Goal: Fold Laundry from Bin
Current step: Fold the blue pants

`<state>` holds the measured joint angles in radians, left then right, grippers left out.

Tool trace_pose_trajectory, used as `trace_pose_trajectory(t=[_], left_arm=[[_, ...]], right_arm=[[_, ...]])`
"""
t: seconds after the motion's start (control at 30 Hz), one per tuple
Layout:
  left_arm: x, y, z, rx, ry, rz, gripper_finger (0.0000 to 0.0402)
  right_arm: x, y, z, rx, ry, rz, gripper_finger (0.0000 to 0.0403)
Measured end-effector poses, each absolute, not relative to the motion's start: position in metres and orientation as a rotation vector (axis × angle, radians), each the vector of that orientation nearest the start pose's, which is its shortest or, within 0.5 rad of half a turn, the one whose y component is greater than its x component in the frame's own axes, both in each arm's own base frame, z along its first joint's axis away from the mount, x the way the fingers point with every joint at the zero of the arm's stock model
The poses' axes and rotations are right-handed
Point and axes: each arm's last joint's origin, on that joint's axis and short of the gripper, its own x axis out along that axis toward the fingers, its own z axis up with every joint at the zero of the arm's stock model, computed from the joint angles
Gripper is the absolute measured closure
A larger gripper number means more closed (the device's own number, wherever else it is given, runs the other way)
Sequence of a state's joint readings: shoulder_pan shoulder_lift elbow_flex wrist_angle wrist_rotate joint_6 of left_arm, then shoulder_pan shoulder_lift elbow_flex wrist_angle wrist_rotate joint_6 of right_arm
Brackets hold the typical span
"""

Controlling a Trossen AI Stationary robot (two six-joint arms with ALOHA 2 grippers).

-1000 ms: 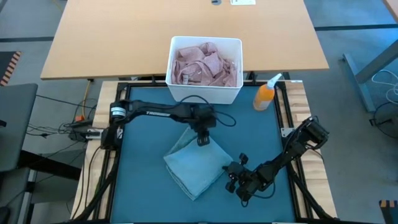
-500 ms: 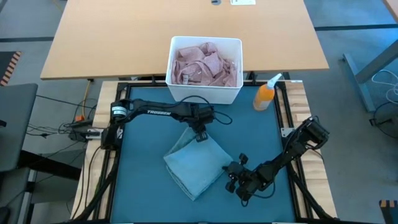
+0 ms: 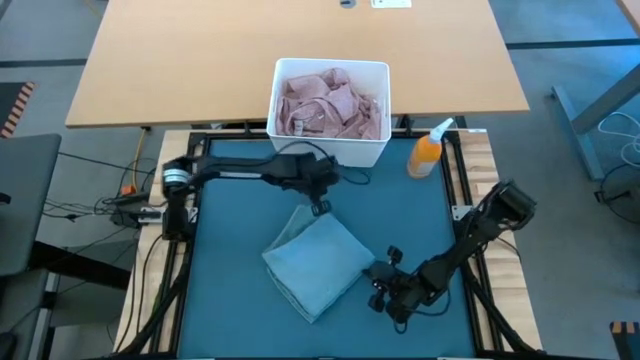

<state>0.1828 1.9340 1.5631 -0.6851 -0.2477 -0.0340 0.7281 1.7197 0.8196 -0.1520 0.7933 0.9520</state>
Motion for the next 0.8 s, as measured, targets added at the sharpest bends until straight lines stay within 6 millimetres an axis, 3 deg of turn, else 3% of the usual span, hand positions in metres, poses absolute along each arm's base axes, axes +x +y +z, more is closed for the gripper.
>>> trace_pose_trajectory(t=[0.1, 0.2, 0.37, 0.57, 0.67, 0.8], left_arm=[[0.402, 0.074, 0.266, -0.019, 0.894, 0.323, 0.04], [0.404, 0.057, 0.28, -0.085, 0.766, 0.129, 0.0401], [0.402, -0.01, 0.245, -0.123, 0.819, -0.148, 0.0401], [0.374, -0.083, 0.204, -0.076, 0.969, -0.141, 0.0401], [0.36, -0.106, 0.189, -0.076, 1.006, -0.091, 0.0401], [0.341, -0.116, 0.167, -0.057, 1.056, 0.003, 0.0401]], right_arm=[[0.235, 0.184, 0.15, 0.181, 0.6, -0.38, 0.0387], [0.234, 0.182, 0.161, 0.16, 0.581, -0.36, 0.0387], [0.229, 0.177, 0.178, 0.102, 0.544, -0.366, 0.0387], [0.237, 0.141, 0.165, 0.072, 0.615, -0.498, 0.0387], [0.244, 0.123, 0.145, 0.113, 0.704, -0.524, 0.0387], [0.255, 0.124, 0.132, 0.189, 0.76, -0.462, 0.0388]])
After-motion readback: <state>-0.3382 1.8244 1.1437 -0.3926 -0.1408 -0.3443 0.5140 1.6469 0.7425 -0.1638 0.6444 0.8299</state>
